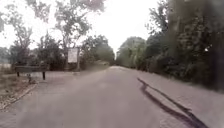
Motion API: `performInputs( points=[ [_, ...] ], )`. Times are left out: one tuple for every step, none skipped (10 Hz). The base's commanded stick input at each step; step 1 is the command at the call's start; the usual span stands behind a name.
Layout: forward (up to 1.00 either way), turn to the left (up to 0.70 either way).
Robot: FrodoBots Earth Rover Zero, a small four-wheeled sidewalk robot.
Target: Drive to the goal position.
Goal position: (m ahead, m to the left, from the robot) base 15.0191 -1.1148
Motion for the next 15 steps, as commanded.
performInputs(
  points=[
    [0.85, 0.0],
    [0.85, 0.0],
    [0.85, 0.0],
    [0.85, 0.0],
    [0.85, 0.0],
    [0.85, 0.0],
    [0.85, 0.0],
    [0.85, 0.0],
    [0.85, 0.0],
    [0.85, 0.0],
    [0.85, 0.0],
    [0.85, 0.0],
    [0.85, 0.0],
    [0.85, 0.0],
    [0.85, 0.0]
  ],
)
